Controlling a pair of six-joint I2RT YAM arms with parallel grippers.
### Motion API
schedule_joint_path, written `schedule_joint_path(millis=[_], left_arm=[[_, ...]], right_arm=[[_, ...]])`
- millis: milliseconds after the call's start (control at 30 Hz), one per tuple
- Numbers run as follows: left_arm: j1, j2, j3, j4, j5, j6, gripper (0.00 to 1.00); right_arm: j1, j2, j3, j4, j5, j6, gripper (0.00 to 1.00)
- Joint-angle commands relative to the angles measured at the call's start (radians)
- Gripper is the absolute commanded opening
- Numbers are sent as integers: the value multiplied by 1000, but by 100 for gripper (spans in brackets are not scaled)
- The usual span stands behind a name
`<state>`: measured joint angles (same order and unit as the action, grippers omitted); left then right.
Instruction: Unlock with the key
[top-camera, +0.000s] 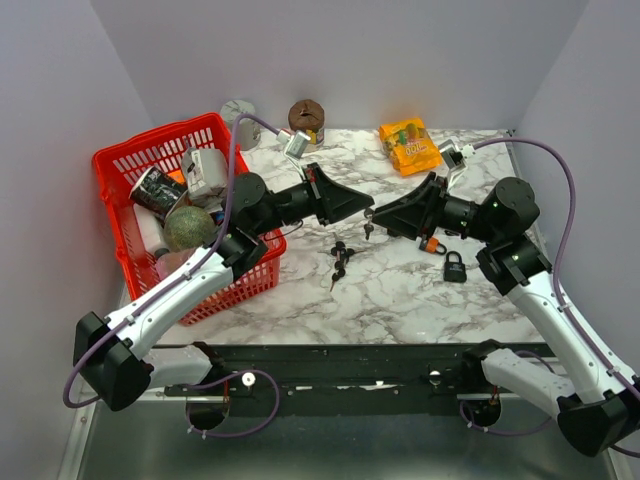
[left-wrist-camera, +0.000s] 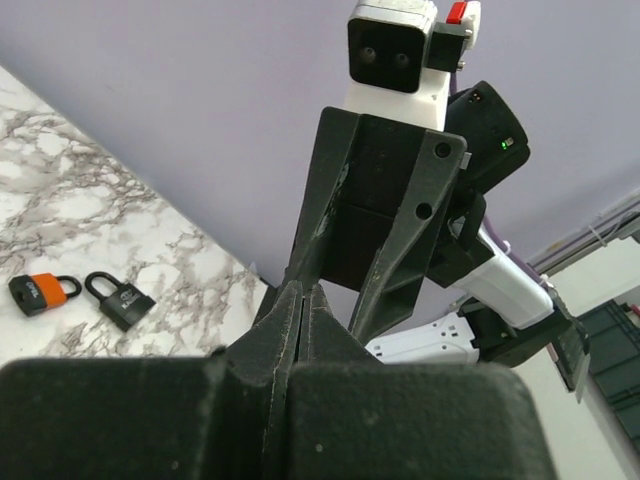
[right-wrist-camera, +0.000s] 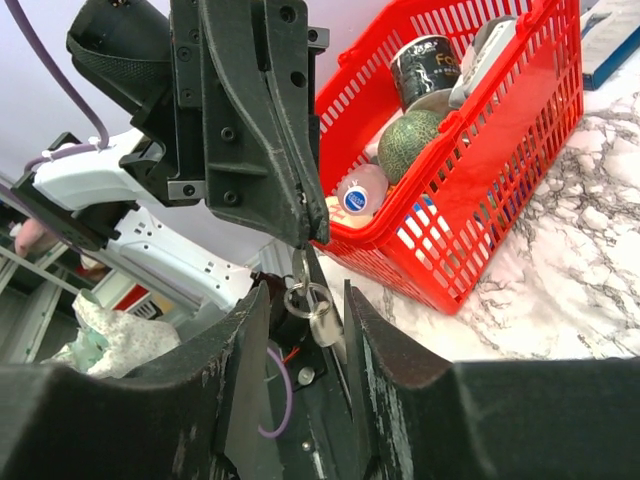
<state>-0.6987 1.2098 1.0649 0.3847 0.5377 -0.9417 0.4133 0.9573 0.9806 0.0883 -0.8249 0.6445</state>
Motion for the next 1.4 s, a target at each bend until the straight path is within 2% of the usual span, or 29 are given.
schedule_joint_path(millis=[0,233,967,1300,1367], left_arm=[[-18,-12,-2,63,-27,-11,0],[-22,0,9,63,-19,-12,0],[-25,33,23,83,10,-29,0],[-25,43,30,86,5,-39,0],[-27,57,43,74,5,-39,0]], right_arm=[[7,1,6,11,-29,-19,42],[7,9,10,19,-37,-19,33],[9,26,17,80,-72,12,29],[9,46,7,84,-92,17,1],[9,46,1,85,-80,26,1]])
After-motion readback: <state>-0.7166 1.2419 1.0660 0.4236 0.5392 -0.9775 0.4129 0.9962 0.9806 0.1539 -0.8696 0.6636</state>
